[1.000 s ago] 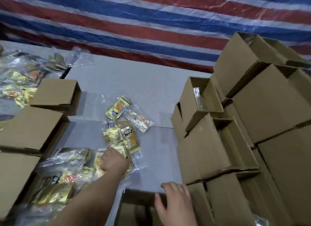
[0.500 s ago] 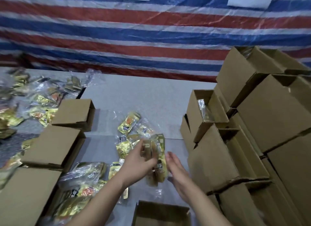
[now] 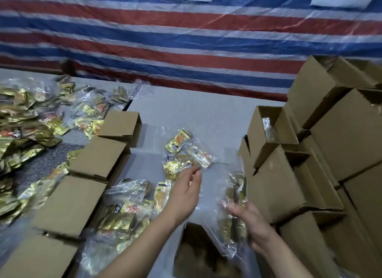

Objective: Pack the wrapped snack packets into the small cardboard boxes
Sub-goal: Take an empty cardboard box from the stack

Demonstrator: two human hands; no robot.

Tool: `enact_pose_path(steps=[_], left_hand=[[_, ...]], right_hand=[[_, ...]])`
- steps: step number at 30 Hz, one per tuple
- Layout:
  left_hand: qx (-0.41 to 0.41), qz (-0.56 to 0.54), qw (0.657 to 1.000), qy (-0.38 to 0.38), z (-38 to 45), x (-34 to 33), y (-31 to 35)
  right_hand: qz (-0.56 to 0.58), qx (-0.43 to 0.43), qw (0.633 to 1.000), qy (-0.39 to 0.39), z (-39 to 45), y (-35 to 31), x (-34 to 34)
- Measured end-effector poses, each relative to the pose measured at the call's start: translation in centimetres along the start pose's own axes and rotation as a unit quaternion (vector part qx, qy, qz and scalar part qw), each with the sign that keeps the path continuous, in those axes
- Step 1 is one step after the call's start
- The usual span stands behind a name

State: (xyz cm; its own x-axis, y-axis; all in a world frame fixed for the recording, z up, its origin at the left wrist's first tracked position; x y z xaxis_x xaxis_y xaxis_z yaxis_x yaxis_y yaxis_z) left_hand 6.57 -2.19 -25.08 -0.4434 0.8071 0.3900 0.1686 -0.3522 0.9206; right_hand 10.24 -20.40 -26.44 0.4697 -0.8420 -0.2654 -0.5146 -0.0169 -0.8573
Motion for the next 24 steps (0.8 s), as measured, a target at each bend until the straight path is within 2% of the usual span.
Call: enact_pose_path(steps=[2, 4, 6, 8, 12, 14, 16, 18, 21, 24], left_hand=[[0.058, 0.055, 0.994, -0.069, -2.1, 0.4, -4.5], [0.098, 0.118, 0.973, -0.174, -5.3, -0.3, -8.8], [0.115, 0.134, 0.954, -0.242, -7.9, -1.3, -11.5], [0.121, 0.08, 0.957, -0.251, -9.1, -2.2, -12.4], [0.173, 0.036, 0.961, -0.214, -9.9, -2.3, -13.3], [0.159, 0.041, 0.966, -0.197, -10.1, -2.4, -13.5], [0.139, 0.042, 0.973, -0.179, -10.3, -2.7, -13.4], [0.124, 0.052, 0.978, -0.158, -10.4, -2.8, -13.5], [0.123, 0.059, 0.981, -0.136, -10.7, -2.8, -13.8], [0.108, 0.065, 0.982, -0.138, -10.5, -2.8, -13.6]], right_hand=[[-0.107, 0.06, 0.992, 0.016, -0.6, 0.4, 1.2], [-0.207, 0.107, 0.972, -0.038, -1.3, 0.9, 0.7], [-0.329, 0.104, 0.933, -0.106, -1.4, 2.4, -0.5], [-0.445, 0.076, 0.879, -0.157, -0.7, 4.7, -1.2], [-0.631, -0.018, 0.735, -0.246, 1.2, 9.3, -1.6], [-0.672, -0.054, 0.69, -0.263, 2.1, 11.4, -1.8], [-0.699, -0.066, 0.663, -0.259, 3.0, 13.5, -1.7], [-0.695, -0.087, 0.667, -0.255, 3.6, 15.0, -1.5], [-0.638, -0.115, 0.723, -0.239, 3.5, 15.2, -1.4], [-0.636, -0.072, 0.745, -0.188, 3.6, 13.7, -0.8]])
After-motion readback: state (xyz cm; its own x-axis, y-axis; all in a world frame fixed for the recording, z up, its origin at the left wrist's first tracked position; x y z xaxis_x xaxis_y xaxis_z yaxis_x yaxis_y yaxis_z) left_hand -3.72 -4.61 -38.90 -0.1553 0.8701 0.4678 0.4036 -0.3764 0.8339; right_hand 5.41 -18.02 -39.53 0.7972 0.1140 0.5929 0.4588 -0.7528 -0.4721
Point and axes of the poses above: each hand's wrist, its own z-axis towards the middle knuckle, its own x-axis out of the back of the hand, y = z × x, the point moved 6 cm from there along z, towards the middle knuckle, and after that the axes turned 3 degrees about y, right-handed, at the moved point
